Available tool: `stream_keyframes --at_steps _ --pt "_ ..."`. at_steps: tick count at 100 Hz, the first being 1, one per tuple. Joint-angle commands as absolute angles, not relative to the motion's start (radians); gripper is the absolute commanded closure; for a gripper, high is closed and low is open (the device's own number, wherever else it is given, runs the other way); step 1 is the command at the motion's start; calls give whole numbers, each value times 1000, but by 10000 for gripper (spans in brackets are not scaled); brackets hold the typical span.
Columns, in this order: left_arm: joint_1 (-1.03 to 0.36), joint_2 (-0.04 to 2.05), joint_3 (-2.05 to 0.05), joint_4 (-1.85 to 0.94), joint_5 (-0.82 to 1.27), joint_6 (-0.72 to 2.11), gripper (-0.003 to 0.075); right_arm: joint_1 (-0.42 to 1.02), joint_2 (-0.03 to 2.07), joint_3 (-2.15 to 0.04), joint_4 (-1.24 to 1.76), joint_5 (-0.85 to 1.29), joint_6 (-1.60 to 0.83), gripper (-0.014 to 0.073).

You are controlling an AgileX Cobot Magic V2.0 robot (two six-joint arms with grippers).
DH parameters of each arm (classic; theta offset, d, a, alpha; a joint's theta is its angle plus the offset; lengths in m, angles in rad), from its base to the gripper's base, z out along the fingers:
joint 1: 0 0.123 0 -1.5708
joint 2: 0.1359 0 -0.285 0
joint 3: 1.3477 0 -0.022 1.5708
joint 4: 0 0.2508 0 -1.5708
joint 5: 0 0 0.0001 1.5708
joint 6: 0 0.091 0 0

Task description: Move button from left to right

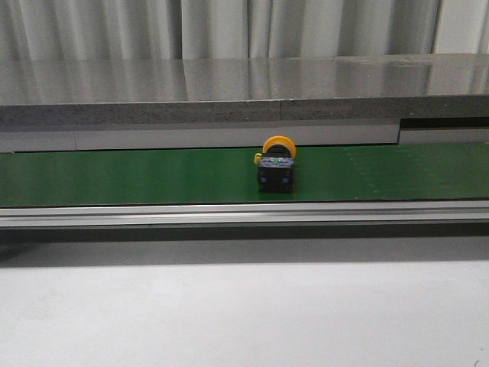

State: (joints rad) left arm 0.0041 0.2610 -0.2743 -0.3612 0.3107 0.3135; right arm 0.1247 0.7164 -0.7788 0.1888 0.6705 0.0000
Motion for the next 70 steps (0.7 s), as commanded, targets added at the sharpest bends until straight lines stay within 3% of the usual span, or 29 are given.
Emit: stream_keyframes --at_steps 1,31,39,48,60,70 --pt "-3 268 -301 -377 244 314 739 122 797 -864 191 696 0 661" --pt "-3 268 -301 -377 244 314 739 122 978 -886 191 722 0 657" --pt "-3 268 -301 -377 244 314 739 122 998 -886 191 726 0 617" --pt "-3 268 -301 -377 244 314 739 122 1000 -886 191 729 0 476" --pt "-3 268 -301 -377 244 314 739 122 1000 -886 191 730 0 146" --pt "-3 268 -301 -377 244 314 739 122 1000 -886 191 724 0 -56"
